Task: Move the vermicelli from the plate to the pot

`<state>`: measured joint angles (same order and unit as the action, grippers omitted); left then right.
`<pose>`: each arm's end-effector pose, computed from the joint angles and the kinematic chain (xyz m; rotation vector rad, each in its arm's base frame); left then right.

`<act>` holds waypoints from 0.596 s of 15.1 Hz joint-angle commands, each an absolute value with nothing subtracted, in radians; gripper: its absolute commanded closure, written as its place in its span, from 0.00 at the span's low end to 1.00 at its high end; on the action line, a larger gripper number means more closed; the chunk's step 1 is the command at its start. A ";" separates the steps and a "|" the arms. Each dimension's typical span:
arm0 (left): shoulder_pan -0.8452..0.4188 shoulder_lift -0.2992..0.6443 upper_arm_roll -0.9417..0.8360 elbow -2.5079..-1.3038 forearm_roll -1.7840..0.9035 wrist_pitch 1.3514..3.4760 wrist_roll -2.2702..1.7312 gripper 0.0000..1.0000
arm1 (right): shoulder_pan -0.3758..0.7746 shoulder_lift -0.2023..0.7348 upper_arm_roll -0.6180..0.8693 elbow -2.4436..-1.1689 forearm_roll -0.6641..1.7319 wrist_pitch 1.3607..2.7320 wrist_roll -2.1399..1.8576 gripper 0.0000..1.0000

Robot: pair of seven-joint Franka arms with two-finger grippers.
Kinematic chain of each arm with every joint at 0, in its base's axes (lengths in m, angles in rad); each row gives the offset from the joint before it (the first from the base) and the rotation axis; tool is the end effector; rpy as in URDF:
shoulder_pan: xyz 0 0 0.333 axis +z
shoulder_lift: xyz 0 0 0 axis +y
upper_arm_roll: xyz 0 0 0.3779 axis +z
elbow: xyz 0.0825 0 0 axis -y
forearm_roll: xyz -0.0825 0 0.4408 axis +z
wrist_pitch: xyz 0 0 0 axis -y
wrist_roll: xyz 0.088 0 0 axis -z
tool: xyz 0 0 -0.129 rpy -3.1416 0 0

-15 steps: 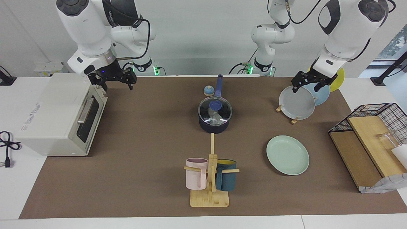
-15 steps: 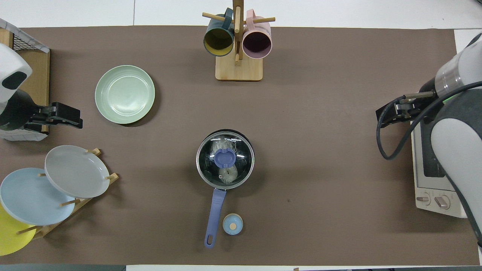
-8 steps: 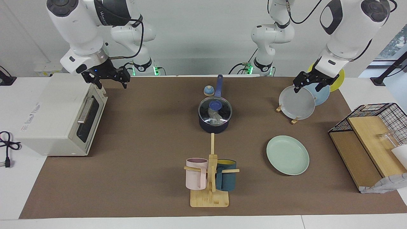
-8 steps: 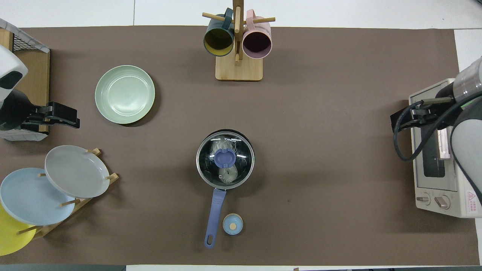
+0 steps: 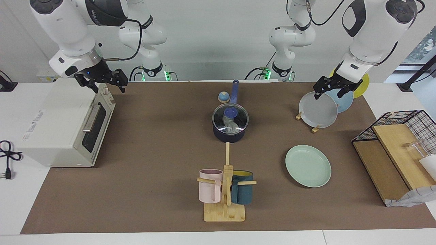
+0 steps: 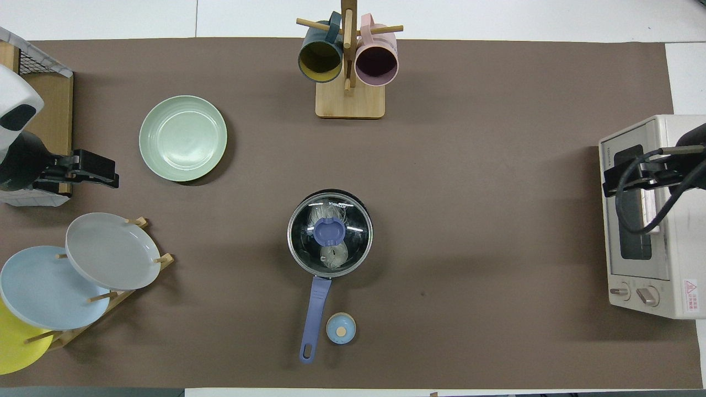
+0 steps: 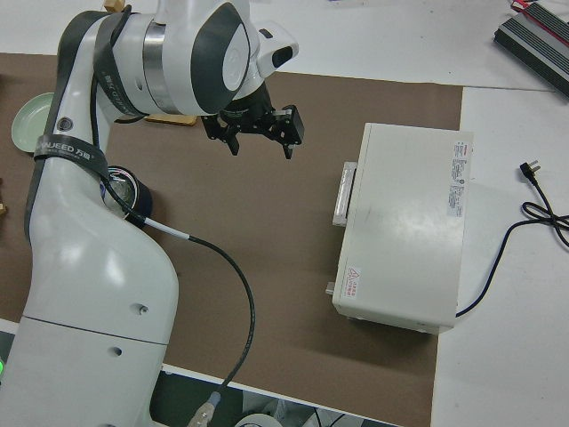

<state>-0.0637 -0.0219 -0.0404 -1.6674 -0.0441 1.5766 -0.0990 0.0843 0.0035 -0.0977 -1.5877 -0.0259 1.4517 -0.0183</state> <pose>0.5950 -0.0681 0.6273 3.1035 -0.0051 -0.1132 0.5953 -0.0115 0.6442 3.1100 0.0056 -0.2179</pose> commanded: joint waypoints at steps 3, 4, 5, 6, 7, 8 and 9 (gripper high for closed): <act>-0.051 -0.028 -0.048 -1.669 -0.046 1.578 -0.101 0.00 | 0.090 -0.014 -0.097 -1.602 -0.020 1.473 -0.052 0.00; -0.051 -0.028 -0.048 -1.669 -0.045 1.578 -0.101 0.00 | 0.092 -0.008 -0.095 -1.586 -0.026 1.473 -0.052 0.00; -0.051 -0.028 -0.048 -1.669 -0.046 1.578 -0.101 0.00 | 0.092 -0.005 -0.095 -1.579 -0.028 1.471 -0.054 0.00; -0.051 -0.028 -0.048 -1.669 -0.046 1.578 -0.101 0.00 | 0.091 -0.005 -0.095 -1.578 -0.020 1.470 -0.054 0.00; -0.051 -0.028 -0.048 -1.669 -0.046 1.578 -0.101 0.00 | 0.091 -0.005 -0.095 -1.577 -0.017 1.459 -0.055 0.00; -0.051 -0.028 -0.048 -1.669 -0.046 1.578 -0.101 0.00 | 0.094 -0.005 -0.094 -1.577 -0.018 1.454 -0.054 0.00; -0.051 -0.028 -0.048 -1.669 -0.046 1.578 -0.101 0.00 | 0.095 -0.005 -0.092 -1.577 -0.020 1.457 -0.054 0.00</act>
<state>-0.0605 -0.0220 -0.0404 -1.6674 -0.0441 1.5766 -0.0990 0.0986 0.0025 -0.0972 -1.5773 -0.0258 1.4610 -0.0295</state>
